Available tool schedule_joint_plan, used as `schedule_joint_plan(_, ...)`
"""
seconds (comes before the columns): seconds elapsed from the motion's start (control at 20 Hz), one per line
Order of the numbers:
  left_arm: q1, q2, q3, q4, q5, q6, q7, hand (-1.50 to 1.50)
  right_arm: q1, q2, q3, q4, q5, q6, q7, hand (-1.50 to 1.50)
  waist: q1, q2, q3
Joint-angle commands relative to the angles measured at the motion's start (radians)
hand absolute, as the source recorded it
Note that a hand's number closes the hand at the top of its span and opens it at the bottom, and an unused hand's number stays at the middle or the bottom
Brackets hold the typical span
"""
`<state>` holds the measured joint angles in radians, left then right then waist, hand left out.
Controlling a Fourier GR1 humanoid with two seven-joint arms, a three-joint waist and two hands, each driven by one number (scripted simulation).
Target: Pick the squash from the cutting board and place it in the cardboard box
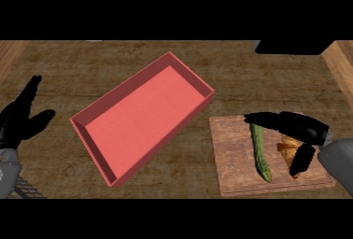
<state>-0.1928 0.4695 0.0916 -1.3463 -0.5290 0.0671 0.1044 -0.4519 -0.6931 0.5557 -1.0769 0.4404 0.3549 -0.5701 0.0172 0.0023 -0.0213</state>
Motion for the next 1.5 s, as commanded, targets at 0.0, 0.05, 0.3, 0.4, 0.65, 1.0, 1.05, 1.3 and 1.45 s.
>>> schedule_joint_plan(0.0, 0.023, -0.139, 0.102, 0.014, 0.208, 0.007, -0.002, 0.0, 0.0, 0.005, 0.011, -0.04, 0.01, 0.024, 0.027, -1.5, -0.003, -0.008, 0.017)
schedule_joint_plan(0.05, 0.04, -0.153, 0.096, 0.021, 0.204, 0.013, -0.008, 0.0, -0.001, 0.031, 0.022, -0.058, 0.017, 0.021, 0.061, -1.5, -0.001, -0.009, 0.016)
schedule_joint_plan(0.3, 0.048, -0.152, 0.105, -0.001, 0.195, 0.01, -0.003, 0.0, 0.024, 0.021, 0.046, -0.054, 0.073, 0.014, 0.138, -1.5, 0.0, -0.01, 0.017)
schedule_joint_plan(0.4, 0.038, -0.148, 0.105, 0.023, 0.185, 0.012, -0.02, 0.0, 0.026, 0.051, 0.06, -0.049, 0.09, 0.012, 0.174, -1.5, -0.002, -0.006, 0.017)
schedule_joint_plan(0.65, 0.032, -0.151, 0.119, 0.026, 0.193, 0.0, -0.028, 0.0, 0.076, 0.109, 0.059, -0.004, 0.113, -0.076, 0.185, 1.5, 0.001, -0.001, 0.019)
schedule_joint_plan(1.0, 0.002, -0.131, 0.126, 0.014, 0.2, -0.034, -0.002, 0.0, 0.029, 0.171, 0.01, -0.008, 0.186, -0.273, 0.22, 1.5, 0.013, -0.002, 0.02)
schedule_joint_plan(1.05, 0.044, -0.18, 0.098, 0.012, 0.18, 0.011, -0.022, 0.0, 0.029, 0.143, -0.004, -0.003, 0.191, -0.284, 0.204, 1.5, 0.013, -0.002, 0.019)
schedule_joint_plan(1.3, 0.046, -0.175, 0.115, 0.006, 0.175, 0.003, -0.018, 0.0, -0.002, 0.147, -0.071, -0.03, 0.2, -0.376, 0.219, 1.5, 0.004, -0.006, 0.02)
schedule_joint_plan(1.45, 0.047, -0.157, 0.143, -0.002, 0.181, -0.019, -0.002, 0.0, 0.052, 0.175, -0.096, -0.059, 0.233, -0.426, 0.434, 1.5, -0.018, -0.017, 0.017)
